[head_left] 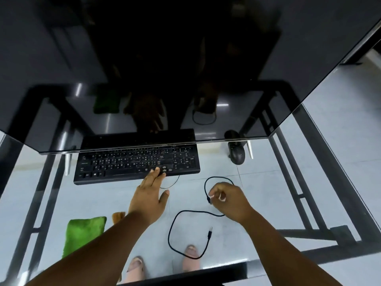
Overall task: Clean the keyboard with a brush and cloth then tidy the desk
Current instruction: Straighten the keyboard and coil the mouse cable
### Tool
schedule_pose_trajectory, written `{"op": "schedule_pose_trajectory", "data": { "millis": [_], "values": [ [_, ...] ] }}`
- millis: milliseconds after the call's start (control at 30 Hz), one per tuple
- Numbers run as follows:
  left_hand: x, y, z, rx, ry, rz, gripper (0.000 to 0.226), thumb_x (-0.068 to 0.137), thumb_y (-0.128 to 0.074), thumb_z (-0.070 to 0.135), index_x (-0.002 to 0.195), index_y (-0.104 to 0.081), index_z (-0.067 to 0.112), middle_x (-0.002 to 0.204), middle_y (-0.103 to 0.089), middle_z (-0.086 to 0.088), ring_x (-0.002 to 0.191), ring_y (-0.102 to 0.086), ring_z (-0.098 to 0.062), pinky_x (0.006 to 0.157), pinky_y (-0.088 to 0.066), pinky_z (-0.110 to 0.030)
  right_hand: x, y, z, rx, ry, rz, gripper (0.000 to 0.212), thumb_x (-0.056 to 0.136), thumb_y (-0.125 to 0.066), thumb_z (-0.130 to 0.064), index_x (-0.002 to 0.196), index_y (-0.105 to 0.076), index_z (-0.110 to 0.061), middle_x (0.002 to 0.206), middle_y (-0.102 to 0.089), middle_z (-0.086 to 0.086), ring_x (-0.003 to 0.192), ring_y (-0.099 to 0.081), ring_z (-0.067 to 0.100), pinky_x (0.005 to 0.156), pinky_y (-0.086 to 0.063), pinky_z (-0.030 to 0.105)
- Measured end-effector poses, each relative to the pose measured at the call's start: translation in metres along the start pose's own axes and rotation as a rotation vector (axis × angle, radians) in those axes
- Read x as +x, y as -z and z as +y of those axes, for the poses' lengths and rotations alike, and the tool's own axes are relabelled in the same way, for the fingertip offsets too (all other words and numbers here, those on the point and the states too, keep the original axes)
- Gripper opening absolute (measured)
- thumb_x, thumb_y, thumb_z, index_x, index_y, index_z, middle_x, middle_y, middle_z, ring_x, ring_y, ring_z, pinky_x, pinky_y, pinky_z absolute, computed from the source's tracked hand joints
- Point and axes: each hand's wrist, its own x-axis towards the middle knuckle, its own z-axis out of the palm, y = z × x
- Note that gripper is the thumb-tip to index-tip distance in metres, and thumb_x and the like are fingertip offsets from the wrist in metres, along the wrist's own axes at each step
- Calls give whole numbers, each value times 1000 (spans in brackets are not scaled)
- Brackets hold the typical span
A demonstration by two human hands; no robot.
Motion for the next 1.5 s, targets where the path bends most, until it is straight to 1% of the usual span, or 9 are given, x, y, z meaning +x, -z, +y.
{"op": "schedule_pose_trajectory", "data": {
  "millis": [167,400,600,733,967,1133,1233,1333,1500],
  "values": [
    [-28,3,-5,-15,-26,14,40,91,-57,33,130,-56,23,139,-44,3,128,-41,-16,107,-37,-30,-5,-23,-19,-295,2,-254,25,73,-80,-37,94,-68,-29,88,-59,-14,80,-56,4,73,-46,19],
    [-53,12,4,-312,91,-124,23,89,-65,36,108,-68,24,105,-54,9,82,-59,-1,80,-46,-16,-4,-39,-50,-374,-2,-213,15,78,-65,-9,73,-67,-23,85,-61,-12,80,-60,8,75,-54,30],
    [-57,26,15,-570,316,-339,22,86,-67,35,104,-64,23,99,-68,2,85,-64,-12,61,-46,-16,-1,-41,-70,-239,-7,-78,28,85,-52,2,77,-57,-24,77,-61,-15,72,-58,5,64,-43,21],
    [-52,45,17,-941,389,-331,14,96,-56,22,91,-66,15,92,-73,-1,86,-66,-15,77,-49,-22,8,-27,-98,-45,68,103,20,90,-58,0,80,-57,-18,71,-58,-13,62,-54,4,60,-42,15],
    [-45,110,26,-1388,417,-381,33,99,-50,35,74,-56,13,53,-36,-3,52,-40,-19,55,-46,-27,26,7,-115,23,-6,423,19,91,-56,2,86,-54,-16,74,-54,-9,68,-53,6,70,-43,20],
    [-53,143,26,-1270,327,-684,27,101,-44,30,83,-56,14,57,-29,-3,46,-32,-16,54,-36,-26,39,9,-113,138,-90,442,26,91,-50,10,90,-59,-14,74,-54,-6,70,-55,13,78,-51,27],
    [-60,159,24,-1193,265,-838,31,101,-41,35,80,-53,15,55,-28,-1,44,-30,-14,52,-38,-25,41,10,-119,-2,-113,439,21,94,-52,0,98,-67,-14,89,-59,-1,79,-55,16,65,-39,7],
    [-64,172,19,-1186,221,-935,33,101,-40,37,79,-53,16,50,-29,1,41,-32,-12,49,-38,-24,44,11,-125,-23,-118,462,21,94,-53,-3,98,-69,-16,99,-62,2,80,-55,15,67,-38,18],
    [-52,181,20,-1594,194,-760,36,100,-41,37,75,-55,16,44,-27,7,35,-24,-5,42,-33,-20,49,12,-132,-54,-81,234,19,94,-55,-10,87,-66,-24,86,-66,-3,81,-61,19,67,-43,22]
  ]
}}
